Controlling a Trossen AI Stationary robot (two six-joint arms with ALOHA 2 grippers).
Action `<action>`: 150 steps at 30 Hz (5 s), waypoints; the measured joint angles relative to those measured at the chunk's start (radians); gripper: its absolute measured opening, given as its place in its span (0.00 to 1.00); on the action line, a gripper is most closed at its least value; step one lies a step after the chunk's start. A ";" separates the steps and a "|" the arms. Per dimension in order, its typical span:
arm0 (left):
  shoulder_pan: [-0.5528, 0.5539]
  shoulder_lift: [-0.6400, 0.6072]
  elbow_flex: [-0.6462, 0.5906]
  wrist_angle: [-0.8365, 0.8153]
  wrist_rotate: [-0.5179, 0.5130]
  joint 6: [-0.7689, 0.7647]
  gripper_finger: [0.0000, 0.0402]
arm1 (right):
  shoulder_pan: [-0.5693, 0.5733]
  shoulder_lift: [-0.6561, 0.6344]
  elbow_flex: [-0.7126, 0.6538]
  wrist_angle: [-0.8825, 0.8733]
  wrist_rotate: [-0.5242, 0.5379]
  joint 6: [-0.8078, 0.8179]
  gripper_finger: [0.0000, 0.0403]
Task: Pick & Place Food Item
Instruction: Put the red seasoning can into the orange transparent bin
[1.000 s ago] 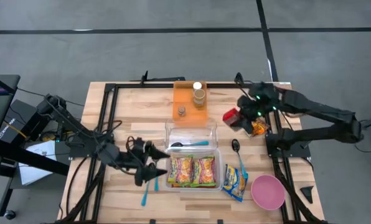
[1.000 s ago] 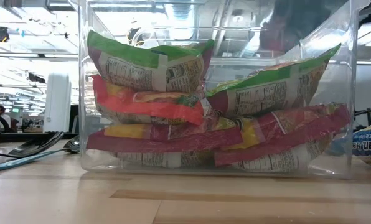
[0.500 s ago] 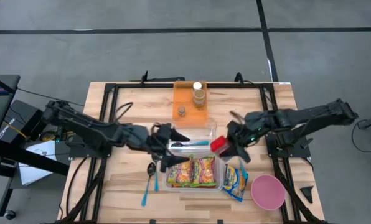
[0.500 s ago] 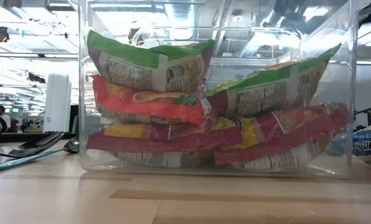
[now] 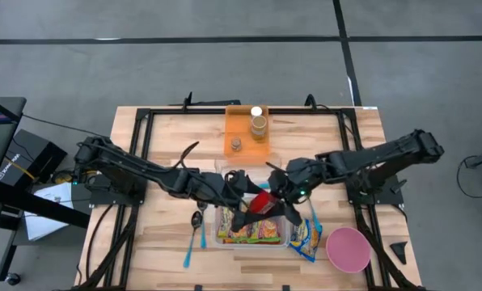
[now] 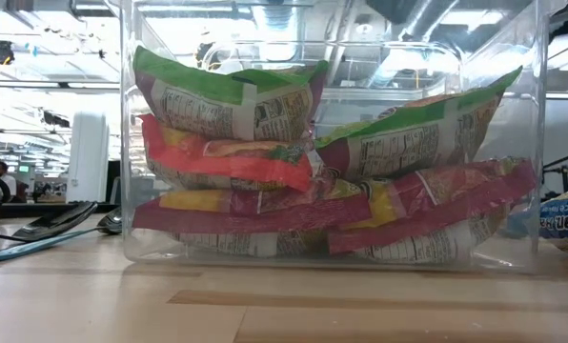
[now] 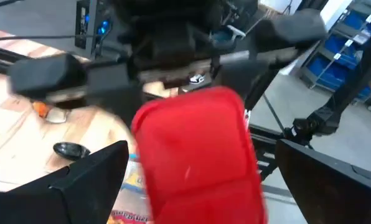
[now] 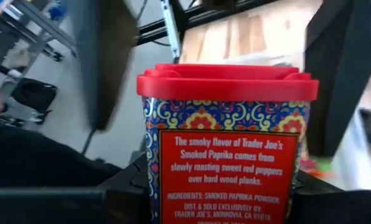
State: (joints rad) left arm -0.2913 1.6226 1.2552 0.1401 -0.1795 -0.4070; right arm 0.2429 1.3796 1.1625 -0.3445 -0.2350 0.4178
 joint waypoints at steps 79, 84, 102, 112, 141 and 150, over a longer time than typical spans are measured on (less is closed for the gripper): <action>0.168 -0.305 0.021 -0.413 -0.039 -0.031 0.52 | 0.257 -0.313 0.075 -0.552 0.427 0.350 0.77; 0.309 -0.264 0.152 -0.435 0.035 0.129 0.52 | 0.296 -0.337 0.075 -0.561 0.494 0.416 0.77; 0.707 -0.004 0.635 -1.052 0.239 0.518 0.52 | 0.404 -0.345 0.074 -0.553 0.671 0.546 0.77; 0.703 0.192 0.648 -1.158 0.240 0.747 0.52 | 0.406 -0.346 0.074 -0.547 0.706 0.589 0.77; 0.860 0.490 0.776 -1.238 0.232 1.027 0.52 | 0.403 -0.344 0.074 -0.532 0.813 0.633 0.77; 0.924 0.542 0.776 -1.182 0.281 1.028 0.52 | 0.401 -0.328 0.074 -0.532 0.839 0.649 0.77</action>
State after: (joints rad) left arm 0.6326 2.1650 2.0308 -1.0418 0.1012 0.6212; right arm 0.6440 1.0516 1.2369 -0.8764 0.6043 1.0668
